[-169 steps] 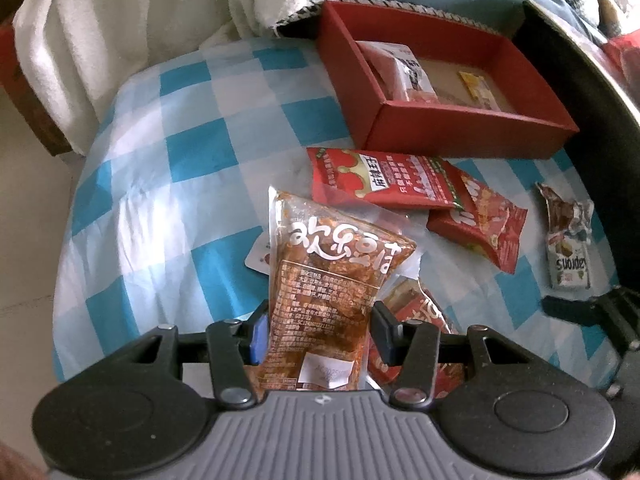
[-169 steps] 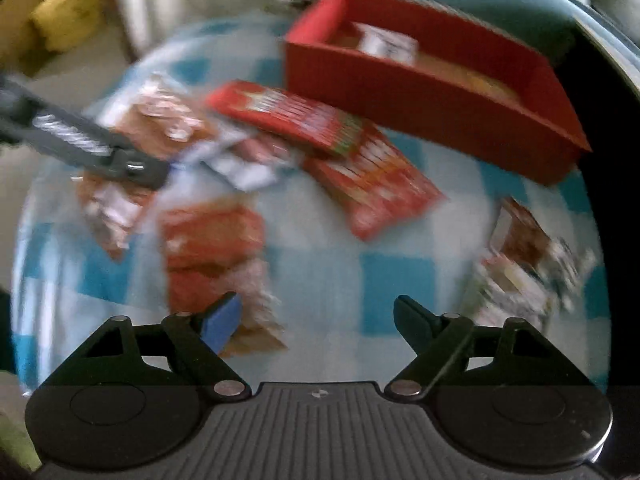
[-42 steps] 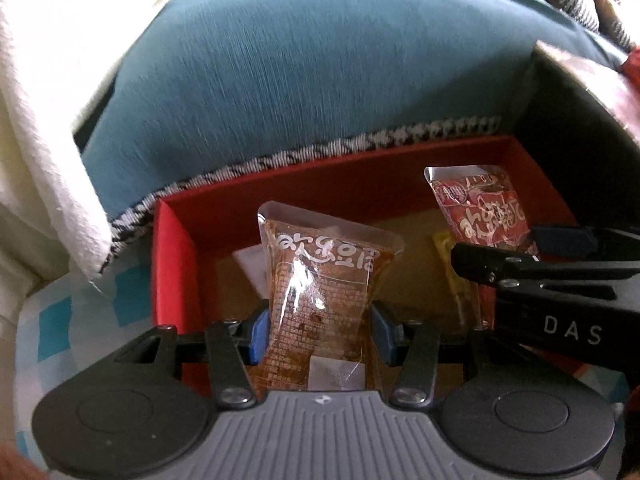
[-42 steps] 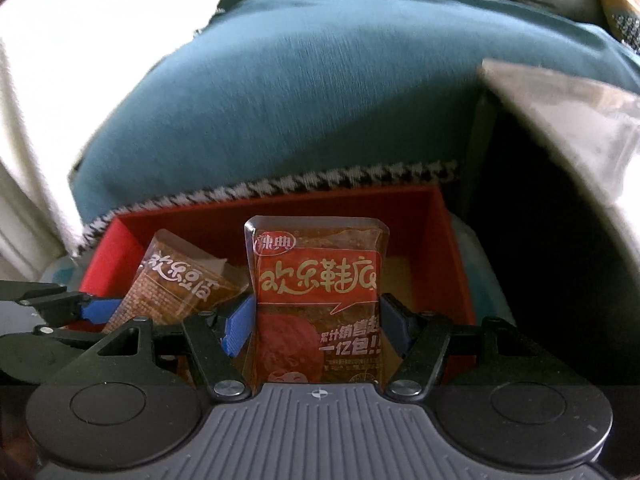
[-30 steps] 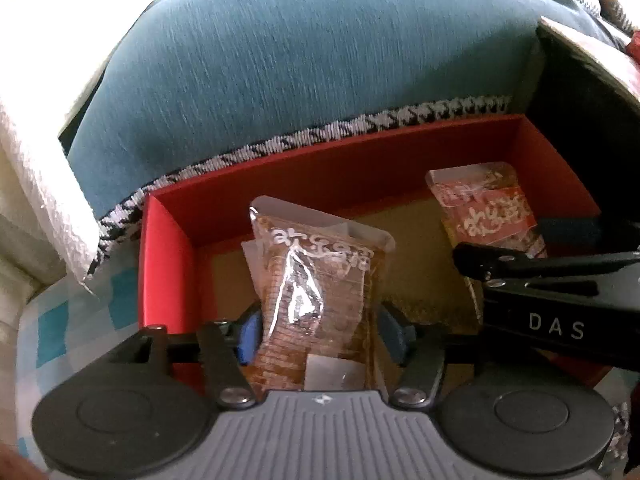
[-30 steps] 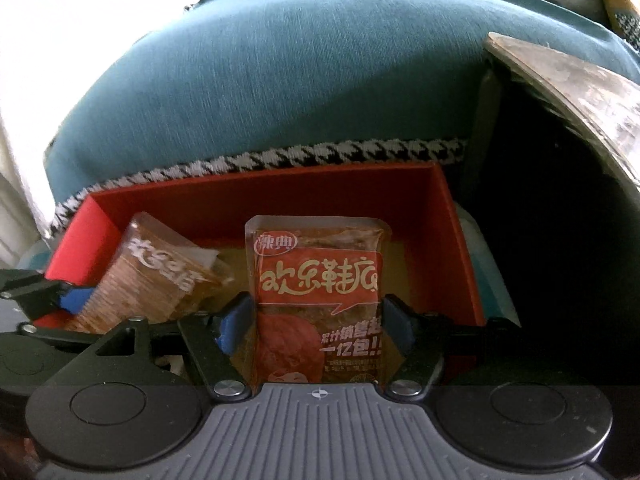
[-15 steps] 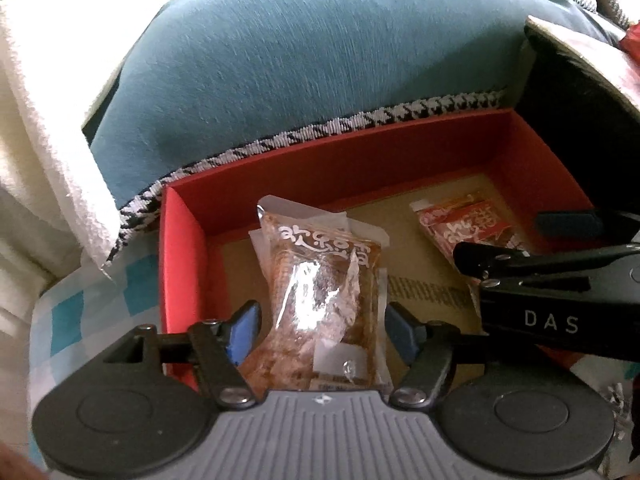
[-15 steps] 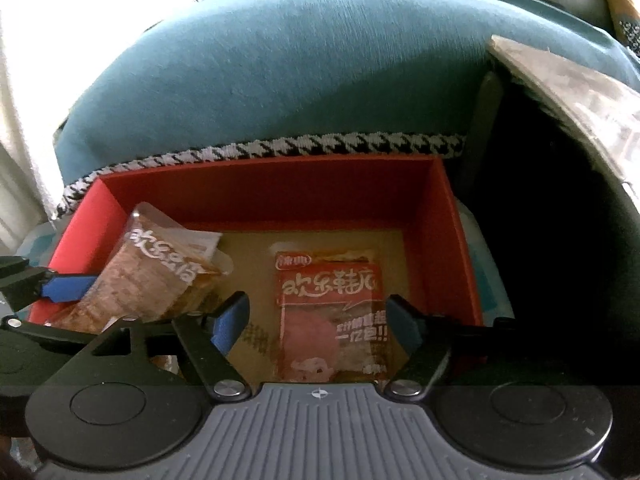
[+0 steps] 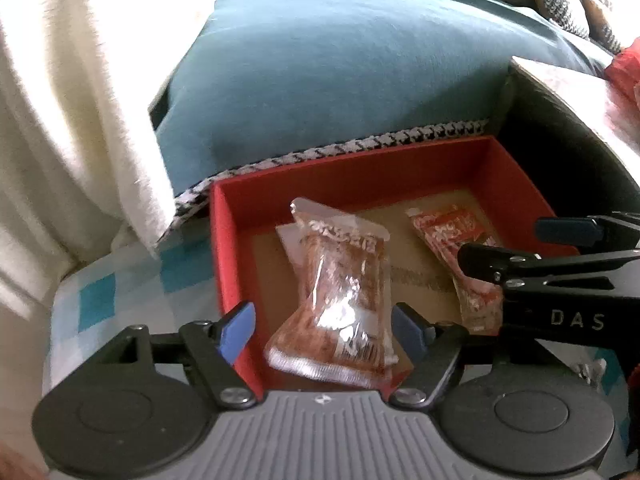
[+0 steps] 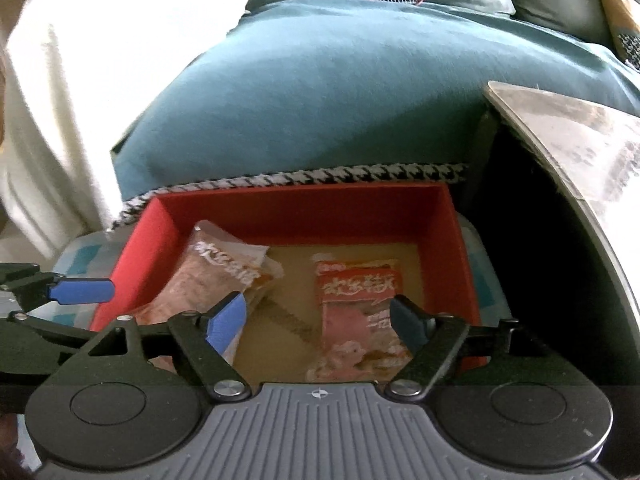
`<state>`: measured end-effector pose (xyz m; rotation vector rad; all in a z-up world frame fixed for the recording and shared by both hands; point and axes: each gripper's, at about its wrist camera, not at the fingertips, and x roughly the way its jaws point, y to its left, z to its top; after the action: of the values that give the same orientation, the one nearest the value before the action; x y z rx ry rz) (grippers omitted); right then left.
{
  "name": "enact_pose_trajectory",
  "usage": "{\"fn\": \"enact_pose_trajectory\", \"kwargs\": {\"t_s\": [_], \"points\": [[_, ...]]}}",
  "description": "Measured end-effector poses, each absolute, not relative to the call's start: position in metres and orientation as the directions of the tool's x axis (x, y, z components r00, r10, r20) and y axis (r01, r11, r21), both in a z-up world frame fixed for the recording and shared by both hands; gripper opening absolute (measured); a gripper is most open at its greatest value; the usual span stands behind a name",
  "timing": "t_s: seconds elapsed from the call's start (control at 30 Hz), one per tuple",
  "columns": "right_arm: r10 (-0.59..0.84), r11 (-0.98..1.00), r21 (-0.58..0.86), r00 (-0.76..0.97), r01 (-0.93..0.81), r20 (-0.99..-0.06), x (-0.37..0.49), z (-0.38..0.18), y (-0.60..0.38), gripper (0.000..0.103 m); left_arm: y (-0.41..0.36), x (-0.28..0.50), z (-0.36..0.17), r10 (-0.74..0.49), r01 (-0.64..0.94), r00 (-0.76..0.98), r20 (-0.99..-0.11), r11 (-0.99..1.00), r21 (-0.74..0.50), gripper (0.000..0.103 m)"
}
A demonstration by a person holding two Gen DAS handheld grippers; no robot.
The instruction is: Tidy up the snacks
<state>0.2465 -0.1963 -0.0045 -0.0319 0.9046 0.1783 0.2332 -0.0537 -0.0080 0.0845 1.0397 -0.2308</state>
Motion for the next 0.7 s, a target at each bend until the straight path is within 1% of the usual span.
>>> {"fn": "enact_pose_trajectory", "kwargs": {"t_s": [0.17,0.33,0.4,0.43,0.7], "points": [[0.155,0.981,0.049,0.598,-0.189,-0.787,0.227,-0.001,-0.191,0.085,-0.035,0.215,-0.003,-0.161,0.221,0.473,-0.866,0.973,-0.061,0.070],[0.181,0.972,0.056,0.574,-0.228,-0.798,0.204,-0.003,-0.181,0.085,-0.004,0.196,-0.005,-0.183,0.186,0.436,-0.881,0.976,-0.111,0.070],[0.201,0.966,0.069,0.562,-0.248,-0.802,0.196,-0.003,-0.175,0.086,0.006,0.188,-0.007,-0.174,0.172,0.432,-0.885,0.979,-0.108,0.070],[0.213,0.962,0.073,0.554,-0.263,-0.805,0.190,-0.004,-0.171,0.088,0.010,0.185,-0.009,-0.169,0.170,0.428,-0.888,0.980,-0.104,0.070],[0.295,0.916,0.106,0.472,-0.386,-0.831,0.159,-0.014,-0.135,0.088,0.042,0.161,-0.025,-0.147,0.127,0.390,-0.909,0.986,-0.105,0.070]]}}
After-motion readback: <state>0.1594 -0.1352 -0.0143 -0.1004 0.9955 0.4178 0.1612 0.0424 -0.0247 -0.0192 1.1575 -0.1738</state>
